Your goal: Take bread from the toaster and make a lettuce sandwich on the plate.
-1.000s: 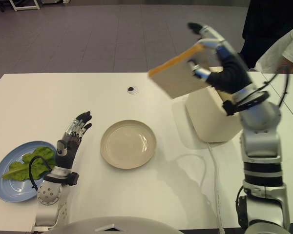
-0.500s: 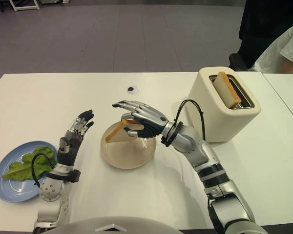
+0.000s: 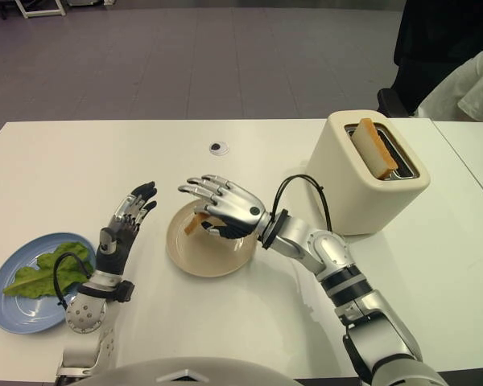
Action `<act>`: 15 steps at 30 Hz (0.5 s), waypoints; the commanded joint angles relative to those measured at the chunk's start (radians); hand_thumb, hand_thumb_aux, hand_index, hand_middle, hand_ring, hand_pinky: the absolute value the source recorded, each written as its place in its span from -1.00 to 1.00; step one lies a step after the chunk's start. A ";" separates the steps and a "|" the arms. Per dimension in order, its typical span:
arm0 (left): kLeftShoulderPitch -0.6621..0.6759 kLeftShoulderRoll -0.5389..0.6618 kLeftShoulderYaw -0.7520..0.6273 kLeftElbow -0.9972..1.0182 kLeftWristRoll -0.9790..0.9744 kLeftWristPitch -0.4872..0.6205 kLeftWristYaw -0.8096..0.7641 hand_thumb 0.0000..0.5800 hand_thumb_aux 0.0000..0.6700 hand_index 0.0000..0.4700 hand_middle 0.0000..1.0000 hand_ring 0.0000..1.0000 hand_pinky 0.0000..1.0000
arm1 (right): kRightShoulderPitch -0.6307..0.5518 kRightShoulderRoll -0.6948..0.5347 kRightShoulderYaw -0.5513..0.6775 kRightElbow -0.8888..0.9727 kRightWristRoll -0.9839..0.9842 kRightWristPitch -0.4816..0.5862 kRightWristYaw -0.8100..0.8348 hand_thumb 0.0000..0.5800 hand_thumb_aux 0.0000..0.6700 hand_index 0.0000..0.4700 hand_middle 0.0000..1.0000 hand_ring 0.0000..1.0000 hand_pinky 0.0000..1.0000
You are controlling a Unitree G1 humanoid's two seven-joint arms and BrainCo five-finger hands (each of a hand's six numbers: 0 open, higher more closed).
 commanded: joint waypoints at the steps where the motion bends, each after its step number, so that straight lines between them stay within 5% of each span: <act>1: 0.020 0.004 -0.007 -0.017 0.009 0.009 -0.002 -1.00 -1.00 -1.00 -1.00 -1.00 -1.00 | 0.044 -0.028 0.023 -0.026 -0.013 -0.010 0.001 0.95 0.67 0.67 -1.00 -1.00 -1.00; 2: 0.023 0.004 -0.008 -0.020 0.009 0.010 -0.002 -1.00 -1.00 -1.00 -1.00 -1.00 -1.00 | 0.050 -0.034 0.028 -0.034 -0.016 -0.013 0.000 0.61 0.12 0.12 -1.00 -1.00 -1.00; 3: 0.025 0.005 -0.008 -0.023 0.009 0.011 -0.002 -1.00 -1.00 -1.00 -1.00 -1.00 -1.00 | 0.056 -0.040 0.031 -0.042 -0.019 -0.016 0.001 -1.00 -1.00 -1.00 -1.00 -1.00 -1.00; 15: 0.027 0.007 -0.010 -0.038 0.007 0.020 -0.001 -1.00 -1.00 -1.00 -1.00 -1.00 -1.00 | 0.098 -0.097 -0.012 -0.071 0.175 -0.036 0.102 -1.00 -1.00 -1.00 -1.00 -1.00 -1.00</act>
